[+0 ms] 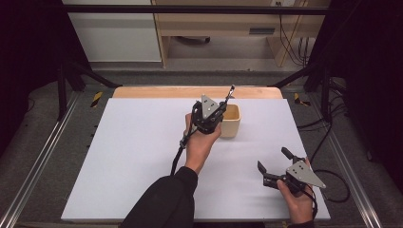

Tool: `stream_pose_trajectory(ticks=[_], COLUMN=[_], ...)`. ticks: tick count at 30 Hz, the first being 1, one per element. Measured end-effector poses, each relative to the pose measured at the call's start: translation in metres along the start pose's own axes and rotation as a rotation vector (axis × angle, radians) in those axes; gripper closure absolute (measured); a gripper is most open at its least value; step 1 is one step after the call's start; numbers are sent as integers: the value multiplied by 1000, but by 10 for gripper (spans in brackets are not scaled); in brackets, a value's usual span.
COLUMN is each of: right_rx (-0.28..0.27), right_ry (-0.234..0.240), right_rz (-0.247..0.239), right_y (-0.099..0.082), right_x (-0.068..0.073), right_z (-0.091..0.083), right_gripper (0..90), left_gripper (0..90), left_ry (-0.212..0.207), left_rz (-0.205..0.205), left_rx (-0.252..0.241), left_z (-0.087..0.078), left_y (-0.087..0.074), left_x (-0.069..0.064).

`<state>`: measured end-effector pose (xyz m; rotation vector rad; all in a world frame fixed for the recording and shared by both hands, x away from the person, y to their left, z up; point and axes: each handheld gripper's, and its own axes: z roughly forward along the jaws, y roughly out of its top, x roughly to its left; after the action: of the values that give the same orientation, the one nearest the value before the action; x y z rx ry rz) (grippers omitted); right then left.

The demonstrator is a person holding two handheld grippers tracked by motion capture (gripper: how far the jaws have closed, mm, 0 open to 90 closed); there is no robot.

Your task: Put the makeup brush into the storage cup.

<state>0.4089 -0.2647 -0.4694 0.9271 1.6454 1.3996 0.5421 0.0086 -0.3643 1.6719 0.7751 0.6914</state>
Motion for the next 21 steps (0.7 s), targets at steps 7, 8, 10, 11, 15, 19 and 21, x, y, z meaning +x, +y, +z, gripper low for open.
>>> stream_pose_trajectory(ticks=[7,8,10,11,15,19,21], right_rx=[4,4,5,4,4,5,5], right_ry=[1,1,2,1,0,0,0], right_rz=[-3,-3,-3,-3,1,-1,-3], right_y=[0,0,0,0,0,0,0], right_x=[0,0,0,0,0,0,0], right_z=[0,0,0,0,0,0,0], right_gripper=[25,25,25,25,25,25,25], left_gripper=[840,840,840,840,840,840,840], left_ry=[1,-1,0,-2,-3,-5,-1], left_rz=[-14,-15,-18,-15,-15,-14,-12], left_rx=[-10,-10,-14,-13,-24,-37,-39], left_z=[4,4,4,3,3,2,1], left_y=[-2,-2,-2,-1,1,3,4], left_x=[0,0,-1,-2,-4,-6,-5])
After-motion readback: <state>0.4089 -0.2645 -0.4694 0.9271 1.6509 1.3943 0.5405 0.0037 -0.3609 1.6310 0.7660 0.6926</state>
